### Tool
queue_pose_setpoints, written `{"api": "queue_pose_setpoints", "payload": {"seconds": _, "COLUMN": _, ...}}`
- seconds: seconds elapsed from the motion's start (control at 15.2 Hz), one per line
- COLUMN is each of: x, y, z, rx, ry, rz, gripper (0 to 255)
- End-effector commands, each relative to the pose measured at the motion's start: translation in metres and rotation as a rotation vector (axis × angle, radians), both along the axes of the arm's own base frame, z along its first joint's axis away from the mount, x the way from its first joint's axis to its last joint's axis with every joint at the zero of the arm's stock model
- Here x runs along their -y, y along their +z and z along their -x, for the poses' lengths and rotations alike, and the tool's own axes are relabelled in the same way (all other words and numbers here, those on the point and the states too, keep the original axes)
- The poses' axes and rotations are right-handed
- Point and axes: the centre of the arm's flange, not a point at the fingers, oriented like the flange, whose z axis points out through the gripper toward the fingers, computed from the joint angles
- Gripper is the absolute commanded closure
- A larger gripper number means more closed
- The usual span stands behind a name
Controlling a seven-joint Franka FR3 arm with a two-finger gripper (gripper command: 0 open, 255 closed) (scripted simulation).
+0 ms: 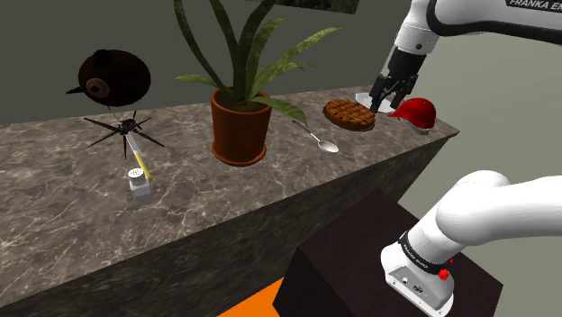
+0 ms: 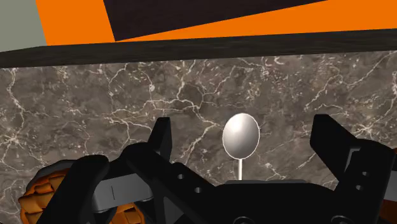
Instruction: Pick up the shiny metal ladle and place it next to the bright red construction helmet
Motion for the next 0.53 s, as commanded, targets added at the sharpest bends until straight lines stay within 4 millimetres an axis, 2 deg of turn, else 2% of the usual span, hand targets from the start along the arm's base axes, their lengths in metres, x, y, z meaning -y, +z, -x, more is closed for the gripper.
{"api": "queue_pose_setpoints", "payload": {"seconds": 0.0, "x": 0.0, "y": 0.0, "z": 0.0, "rx": 0.0, "ry": 0.0, "rz": 0.0, "gripper": 0}}
{"api": "queue_pose_setpoints", "payload": {"seconds": 0.46, "x": 0.01, "y": -0.063, "z": -0.066, "rx": 0.009, "ry": 0.007, "rz": -0.043, "gripper": 0}}
